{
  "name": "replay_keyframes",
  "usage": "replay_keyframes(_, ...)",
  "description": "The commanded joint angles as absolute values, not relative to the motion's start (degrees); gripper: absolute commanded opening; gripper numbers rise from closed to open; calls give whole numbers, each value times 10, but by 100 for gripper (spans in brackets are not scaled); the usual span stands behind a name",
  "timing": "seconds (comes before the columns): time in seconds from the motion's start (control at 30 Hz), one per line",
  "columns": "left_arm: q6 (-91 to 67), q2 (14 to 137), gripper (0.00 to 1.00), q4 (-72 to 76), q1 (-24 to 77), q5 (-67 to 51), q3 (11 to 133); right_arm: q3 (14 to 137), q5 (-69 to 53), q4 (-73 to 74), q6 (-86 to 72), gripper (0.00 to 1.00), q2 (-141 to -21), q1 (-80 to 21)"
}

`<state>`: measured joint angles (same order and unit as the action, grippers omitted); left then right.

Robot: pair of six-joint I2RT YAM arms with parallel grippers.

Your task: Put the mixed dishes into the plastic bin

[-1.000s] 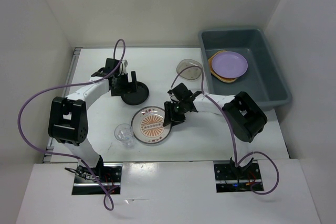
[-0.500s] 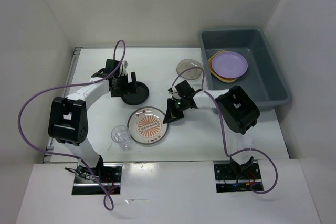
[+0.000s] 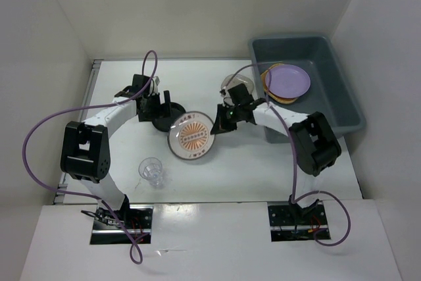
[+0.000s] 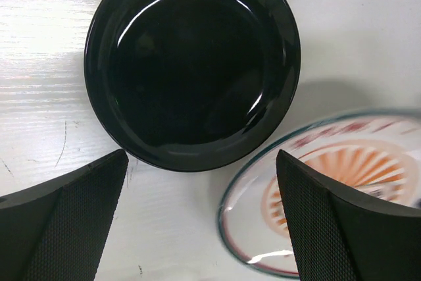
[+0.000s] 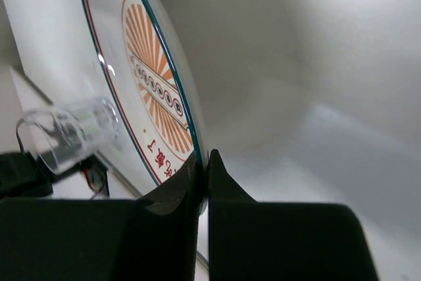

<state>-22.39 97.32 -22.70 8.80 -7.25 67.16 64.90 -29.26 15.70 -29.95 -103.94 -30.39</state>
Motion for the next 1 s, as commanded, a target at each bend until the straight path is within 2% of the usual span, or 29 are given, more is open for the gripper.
replay_keyframes(0.0, -209, 969, 100, -221, 85, -71, 671, 723, -225, 194, -265, 1, -983, -273)
replay_keyframes(0.23, -209, 974, 100, -216, 85, -71, 676, 827, -193, 248, -253, 1, -936, -146)
replay_keyframes(0.5, -209, 974, 100, -200, 85, -78, 671, 891, -107, 253, -316, 1, -894, 96)
replay_keyframes(0.67, -209, 974, 100, -200, 85, -89, 671, 916, -3, 278, -336, 1, -909, 142)
replay_keyframes(0.97, -209, 994, 100, -214, 85, -33, 678, 960, 61, 315, -346, 1, -1018, 142)
